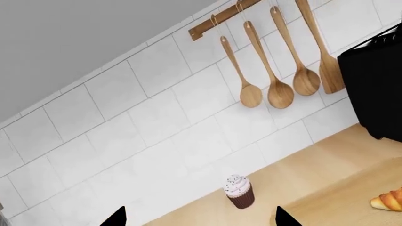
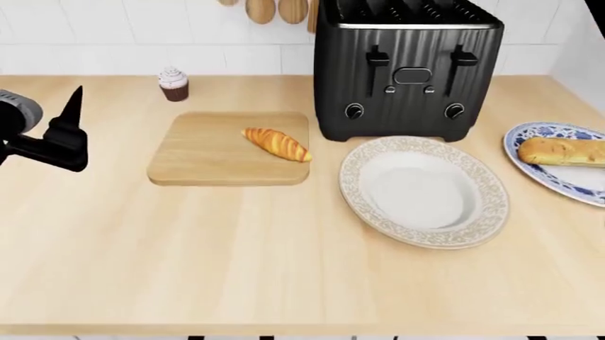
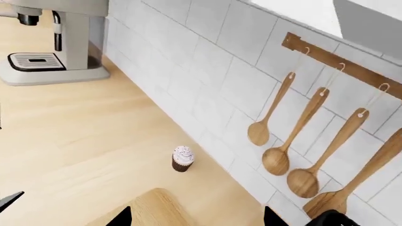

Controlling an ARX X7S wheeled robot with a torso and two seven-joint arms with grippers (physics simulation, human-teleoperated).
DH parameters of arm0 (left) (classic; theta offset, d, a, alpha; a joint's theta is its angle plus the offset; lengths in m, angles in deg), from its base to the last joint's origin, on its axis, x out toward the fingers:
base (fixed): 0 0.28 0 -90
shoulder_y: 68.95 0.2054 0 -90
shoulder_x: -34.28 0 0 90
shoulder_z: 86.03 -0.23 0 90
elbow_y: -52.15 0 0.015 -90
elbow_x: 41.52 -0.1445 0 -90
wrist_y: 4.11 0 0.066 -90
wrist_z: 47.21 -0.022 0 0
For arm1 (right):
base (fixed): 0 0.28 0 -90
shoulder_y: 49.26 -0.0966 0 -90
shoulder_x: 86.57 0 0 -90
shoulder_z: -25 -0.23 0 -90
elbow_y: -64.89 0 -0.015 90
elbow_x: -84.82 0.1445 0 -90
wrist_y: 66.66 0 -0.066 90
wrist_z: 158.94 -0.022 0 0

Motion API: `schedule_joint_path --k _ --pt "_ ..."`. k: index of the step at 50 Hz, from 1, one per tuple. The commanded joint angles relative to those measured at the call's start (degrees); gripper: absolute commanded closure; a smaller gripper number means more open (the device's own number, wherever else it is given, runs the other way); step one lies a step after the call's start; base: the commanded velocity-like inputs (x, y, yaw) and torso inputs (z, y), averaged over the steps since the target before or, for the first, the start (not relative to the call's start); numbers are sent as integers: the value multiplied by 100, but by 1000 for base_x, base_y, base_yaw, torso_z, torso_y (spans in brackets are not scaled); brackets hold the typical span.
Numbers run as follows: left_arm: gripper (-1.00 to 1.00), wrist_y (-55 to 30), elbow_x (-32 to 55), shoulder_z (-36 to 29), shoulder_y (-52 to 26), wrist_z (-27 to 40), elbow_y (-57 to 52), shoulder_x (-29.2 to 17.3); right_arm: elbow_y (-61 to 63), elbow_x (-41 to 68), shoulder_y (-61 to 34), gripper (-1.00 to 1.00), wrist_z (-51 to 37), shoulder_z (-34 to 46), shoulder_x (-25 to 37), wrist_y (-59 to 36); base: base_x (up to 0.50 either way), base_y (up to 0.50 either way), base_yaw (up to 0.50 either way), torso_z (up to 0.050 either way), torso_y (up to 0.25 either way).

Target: From the different types of pastries on the counter, select a croissant and place it on the cutting board. Then retrieve a jar of jam from the cabinet and place it alongside the croissant on the cutting board.

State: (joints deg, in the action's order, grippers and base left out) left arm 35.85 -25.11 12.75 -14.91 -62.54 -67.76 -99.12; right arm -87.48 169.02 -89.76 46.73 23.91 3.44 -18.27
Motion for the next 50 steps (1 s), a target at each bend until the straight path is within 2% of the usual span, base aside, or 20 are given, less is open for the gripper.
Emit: schedule_joint_path --k 1,4,6,14,24,30,40,46,50 --pt "-100 -120 -235 -193 -199 382 -123 110 -164 -950 -449 -100 -470 -986 1 -127 0 0 0 50 20" --pt "-100 -78 -253 -227 -231 410 -66 150 -123 -2284 -449 -100 -720 -2406 1 -510 0 0 0 50 19" --pt "-100 -74 -239 -242 -240 407 -31 180 -156 -2929 -449 -100 -828 -3013 1 -548 0 0 0 50 20" --pt "-100 47 -206 -322 -245 354 155 258 -244 -3860 -448 -100 -777 -3072 2 -162 0 0 0 50 20" --pt "-100 109 -197 -217 -102 396 132 291 95 -6625 -450 -100 -422 -5017 1 -561 0 0 0 50 19" --pt "-100 37 -157 -116 -36 424 33 297 291 -7705 -450 -100 -334 -5834 0 -676 0 0 0 50 20" --pt "-100 69 -124 -25 63 431 -24 315 230 -8460 -450 -100 -798 -6460 0 -472 0 0 0 50 21" --pt "-100 147 -134 -98 37 416 57 340 208 -8956 -450 -100 -1132 -7213 0 -546 0 0 0 50 21" --pt "-100 236 -169 -188 -6 425 150 378 199 -9428 -450 -100 -1309 -7725 1 -569 0 0 0 0 0"
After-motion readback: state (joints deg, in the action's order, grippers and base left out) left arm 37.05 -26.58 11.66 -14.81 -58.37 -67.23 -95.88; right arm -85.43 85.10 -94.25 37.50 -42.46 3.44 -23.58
